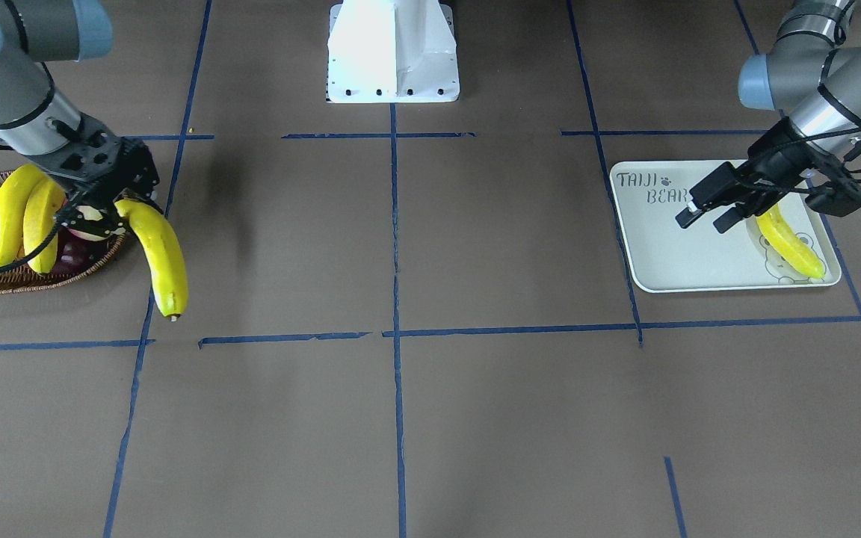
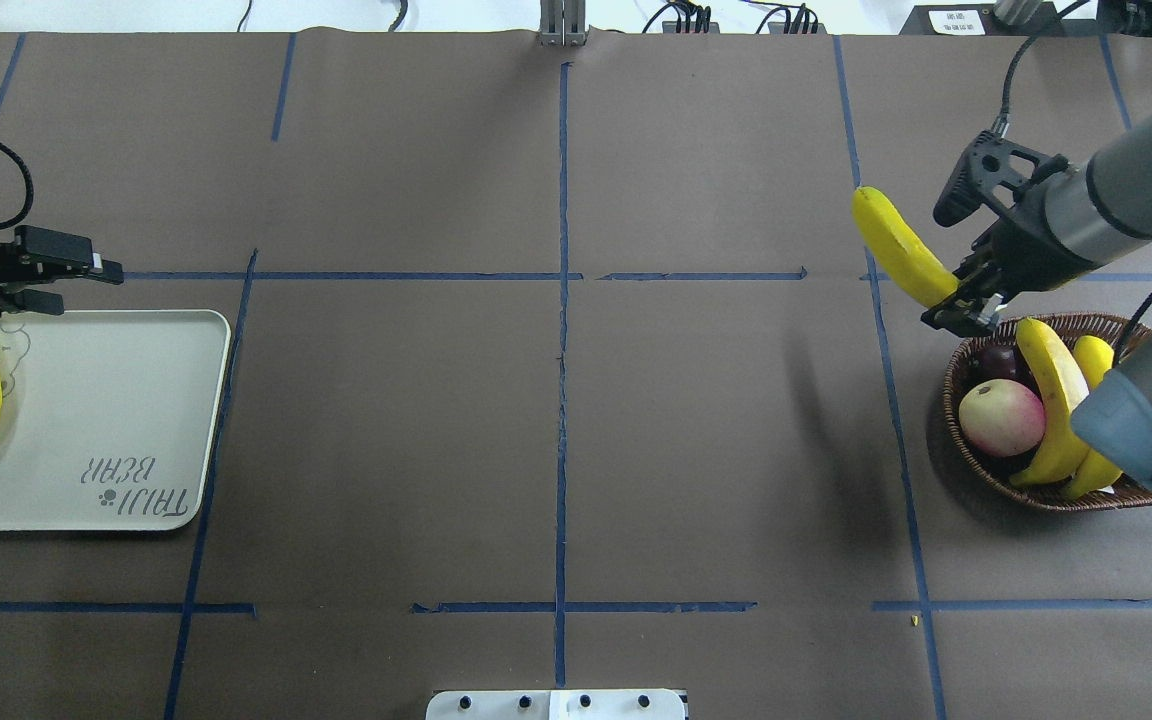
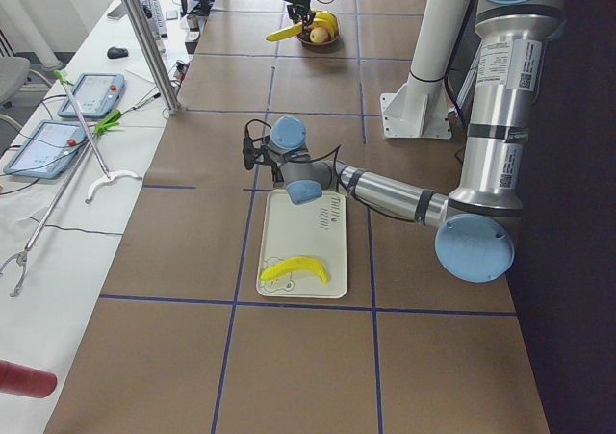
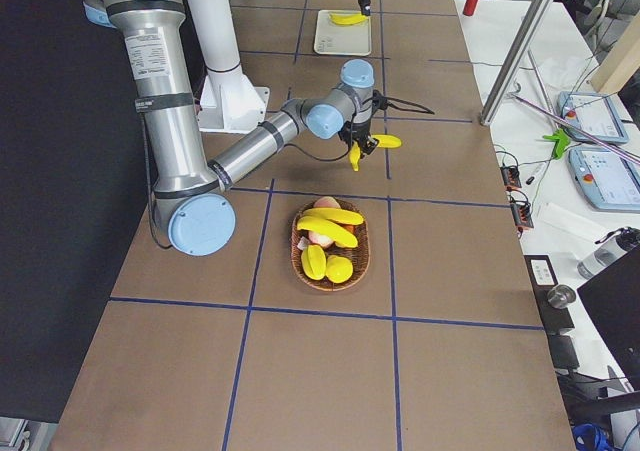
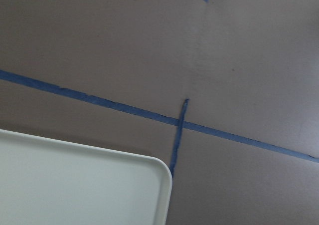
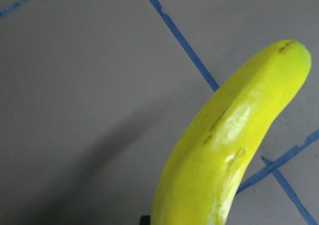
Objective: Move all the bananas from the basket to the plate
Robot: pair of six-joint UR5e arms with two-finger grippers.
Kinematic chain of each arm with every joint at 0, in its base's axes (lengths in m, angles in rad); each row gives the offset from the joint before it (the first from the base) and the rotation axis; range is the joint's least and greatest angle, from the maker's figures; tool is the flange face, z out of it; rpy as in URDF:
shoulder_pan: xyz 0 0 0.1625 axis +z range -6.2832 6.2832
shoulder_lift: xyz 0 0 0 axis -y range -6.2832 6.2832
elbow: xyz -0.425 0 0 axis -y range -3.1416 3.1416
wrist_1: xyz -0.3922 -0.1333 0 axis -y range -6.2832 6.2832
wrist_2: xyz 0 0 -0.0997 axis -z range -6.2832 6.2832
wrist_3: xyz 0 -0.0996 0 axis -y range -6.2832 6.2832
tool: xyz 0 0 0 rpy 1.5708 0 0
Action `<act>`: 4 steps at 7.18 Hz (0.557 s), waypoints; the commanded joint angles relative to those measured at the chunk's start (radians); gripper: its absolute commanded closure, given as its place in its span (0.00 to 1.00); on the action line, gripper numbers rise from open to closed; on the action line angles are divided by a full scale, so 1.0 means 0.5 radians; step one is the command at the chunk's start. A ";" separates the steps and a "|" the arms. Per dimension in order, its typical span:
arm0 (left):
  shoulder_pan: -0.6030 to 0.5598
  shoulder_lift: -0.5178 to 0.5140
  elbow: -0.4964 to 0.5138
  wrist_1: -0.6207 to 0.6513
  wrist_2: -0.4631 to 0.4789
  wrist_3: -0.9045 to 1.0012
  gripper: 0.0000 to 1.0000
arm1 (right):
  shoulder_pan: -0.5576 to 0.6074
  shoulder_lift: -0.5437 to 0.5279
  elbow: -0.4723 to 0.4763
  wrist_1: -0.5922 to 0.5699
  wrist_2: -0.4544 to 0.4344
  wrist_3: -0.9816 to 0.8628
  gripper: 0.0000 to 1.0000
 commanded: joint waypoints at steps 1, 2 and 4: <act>0.084 -0.104 -0.002 0.037 -0.058 -0.095 0.00 | -0.242 0.151 -0.004 -0.006 -0.216 0.158 0.99; 0.140 -0.183 0.001 0.104 -0.062 -0.107 0.00 | -0.386 0.242 -0.028 -0.012 -0.365 0.247 0.99; 0.229 -0.392 0.001 0.385 -0.055 -0.110 0.00 | -0.589 0.524 -0.059 -0.296 -0.614 0.376 0.99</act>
